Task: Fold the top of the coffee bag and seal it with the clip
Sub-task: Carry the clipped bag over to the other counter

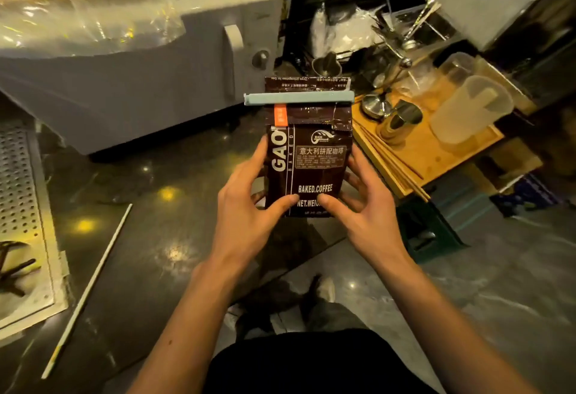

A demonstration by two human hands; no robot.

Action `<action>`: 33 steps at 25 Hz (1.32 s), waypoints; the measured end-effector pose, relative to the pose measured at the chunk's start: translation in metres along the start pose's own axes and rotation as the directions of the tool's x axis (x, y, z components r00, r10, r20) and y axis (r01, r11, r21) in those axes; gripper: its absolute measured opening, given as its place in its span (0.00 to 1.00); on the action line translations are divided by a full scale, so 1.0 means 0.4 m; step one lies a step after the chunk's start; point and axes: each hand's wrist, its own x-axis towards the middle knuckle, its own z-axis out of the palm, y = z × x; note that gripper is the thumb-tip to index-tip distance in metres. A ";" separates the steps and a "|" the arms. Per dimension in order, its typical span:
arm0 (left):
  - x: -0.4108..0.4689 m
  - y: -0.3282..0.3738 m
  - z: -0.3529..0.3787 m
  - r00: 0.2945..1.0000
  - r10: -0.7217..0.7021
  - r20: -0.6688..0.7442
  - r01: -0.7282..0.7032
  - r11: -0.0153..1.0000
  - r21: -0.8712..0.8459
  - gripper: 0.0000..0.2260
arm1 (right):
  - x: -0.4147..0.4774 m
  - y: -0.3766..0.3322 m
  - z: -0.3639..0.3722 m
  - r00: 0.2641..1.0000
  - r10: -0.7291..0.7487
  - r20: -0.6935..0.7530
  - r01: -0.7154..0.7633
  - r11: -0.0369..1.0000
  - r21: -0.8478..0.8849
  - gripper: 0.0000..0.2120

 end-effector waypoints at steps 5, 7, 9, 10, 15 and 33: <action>-0.049 0.088 0.158 0.974 0.143 0.178 -0.143 0.990 -0.011 0.42 | -0.158 0.025 -0.160 0.970 0.032 -0.241 -0.022 0.999 0.044 0.40; -0.078 0.134 0.254 0.946 0.193 0.261 -0.192 0.981 -0.026 0.42 | -0.231 0.050 -0.244 0.944 0.032 -0.329 -0.013 0.998 0.058 0.40; -0.125 0.190 0.374 0.906 0.245 0.345 -0.240 0.969 -0.060 0.41 | -0.327 0.086 -0.351 0.898 0.035 -0.438 -0.001 0.997 0.078 0.39; -0.153 0.218 0.442 0.882 0.267 0.389 -0.254 0.963 -0.084 0.41 | -0.380 0.105 -0.410 0.871 0.042 -0.490 -0.002 0.997 0.082 0.39; -0.337 0.363 0.780 0.717 0.312 0.623 -0.250 0.950 -0.187 0.41 | -0.671 0.188 -0.685 0.693 0.101 -0.714 -0.036 0.994 0.105 0.39; -0.443 0.649 1.732 0.183 0.400 0.898 -0.197 0.910 -0.365 0.40 | -0.910 0.428 -1.368 0.134 0.172 -0.976 -0.303 0.945 0.125 0.39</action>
